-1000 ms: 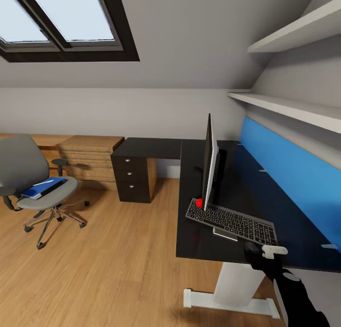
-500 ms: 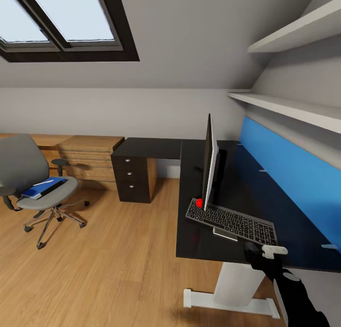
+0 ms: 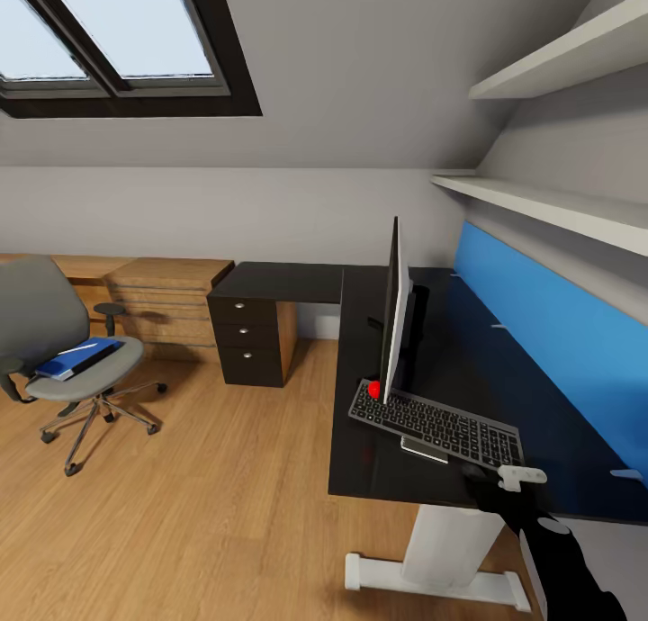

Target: In the bedroom, organize the workspace by keeping the computer under the desk, ensuring the monitor is on the desk, placing the keyboard on the desk next to the monitor, placing the mouse on the desk next to the keyboard, moving the folder from the swivel chair onto the desk next to the mouse, stacking the notebook on top of the folder with the pen on top of the notebook, and positioning the swivel chair next to the desk.

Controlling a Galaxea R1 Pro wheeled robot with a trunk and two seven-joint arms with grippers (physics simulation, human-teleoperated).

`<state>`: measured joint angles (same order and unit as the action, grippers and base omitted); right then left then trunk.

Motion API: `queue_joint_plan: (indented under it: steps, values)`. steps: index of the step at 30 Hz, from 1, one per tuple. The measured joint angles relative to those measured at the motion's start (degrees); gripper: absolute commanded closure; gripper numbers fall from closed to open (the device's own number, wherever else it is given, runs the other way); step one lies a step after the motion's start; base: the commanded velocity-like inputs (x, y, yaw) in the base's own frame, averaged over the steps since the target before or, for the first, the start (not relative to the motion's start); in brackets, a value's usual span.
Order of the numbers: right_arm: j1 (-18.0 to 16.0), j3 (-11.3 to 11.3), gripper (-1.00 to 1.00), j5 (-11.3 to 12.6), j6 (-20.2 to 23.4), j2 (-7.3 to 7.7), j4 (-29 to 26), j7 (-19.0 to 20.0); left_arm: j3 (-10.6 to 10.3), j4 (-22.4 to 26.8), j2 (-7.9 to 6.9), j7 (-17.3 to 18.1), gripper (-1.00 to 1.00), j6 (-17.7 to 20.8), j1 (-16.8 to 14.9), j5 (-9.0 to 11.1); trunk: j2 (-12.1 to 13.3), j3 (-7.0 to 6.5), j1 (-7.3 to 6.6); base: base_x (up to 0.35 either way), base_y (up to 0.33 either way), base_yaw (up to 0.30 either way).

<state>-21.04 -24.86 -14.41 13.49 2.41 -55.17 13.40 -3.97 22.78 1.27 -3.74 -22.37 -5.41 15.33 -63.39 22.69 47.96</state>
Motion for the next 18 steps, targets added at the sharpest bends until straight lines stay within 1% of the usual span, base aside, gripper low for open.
queue_joint_plan:
  steps: [18]
  values:
    - [0.0, 0.0, -1.00, 0.0, 0.0, 0.00, 0.1, 0.0, -0.2, 0.0, 0.09, 0.0, -1.00, 0.0, 0.0, -0.1, 0.0, 0.00, 0.00, 0.001, -0.001, 0.000]
